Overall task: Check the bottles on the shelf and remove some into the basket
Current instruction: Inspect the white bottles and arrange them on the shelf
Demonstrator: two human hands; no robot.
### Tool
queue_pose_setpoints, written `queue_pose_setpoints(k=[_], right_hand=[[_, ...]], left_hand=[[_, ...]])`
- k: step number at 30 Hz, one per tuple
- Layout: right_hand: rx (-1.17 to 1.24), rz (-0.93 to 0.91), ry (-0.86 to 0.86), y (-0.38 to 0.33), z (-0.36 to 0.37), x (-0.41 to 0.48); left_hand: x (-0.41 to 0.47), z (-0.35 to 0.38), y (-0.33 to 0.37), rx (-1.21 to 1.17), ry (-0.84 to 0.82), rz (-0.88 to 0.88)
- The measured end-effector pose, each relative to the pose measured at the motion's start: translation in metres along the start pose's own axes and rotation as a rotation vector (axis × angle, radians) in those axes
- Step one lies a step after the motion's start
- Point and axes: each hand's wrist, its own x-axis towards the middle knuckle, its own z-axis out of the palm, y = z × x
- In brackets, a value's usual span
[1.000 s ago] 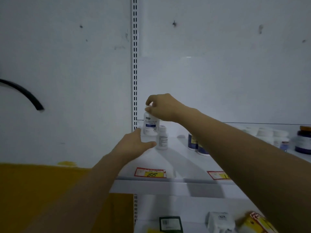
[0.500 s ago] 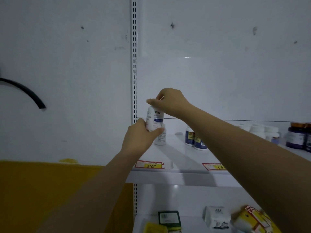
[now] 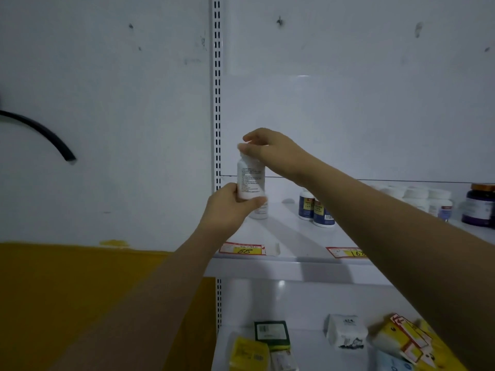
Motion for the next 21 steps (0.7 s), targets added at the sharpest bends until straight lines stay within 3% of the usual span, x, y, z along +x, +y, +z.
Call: queue_pose_setpoints(k=[3,5,9,14,18,21], right_hand=[[-0.088,0.036,0.113,0.004,-0.001,0.004],[-0.02,0.062,0.129,0.006,-0.004,0.006],[0.116,0.063,0.026,0.008,-0.005,0.004],[0.112,0.062,-0.048,0.008,0.002,0.004],[-0.006,0.12,0.069,0.005,0.006,0.006],[-0.006,0.115,0.105,0.006,0.003,0.009]], left_hand=[[0.0,0.001,0.003,0.031,0.052,0.008],[0.001,0.0,0.005,0.03,0.029,-0.004],[0.004,-0.004,0.005,0.011,-0.069,-0.03],[0.005,-0.002,0.003,0.02,-0.002,-0.035],[0.005,-0.004,0.002,0.062,0.053,-0.017],[0.006,-0.006,0.003,0.029,-0.014,-0.044]])
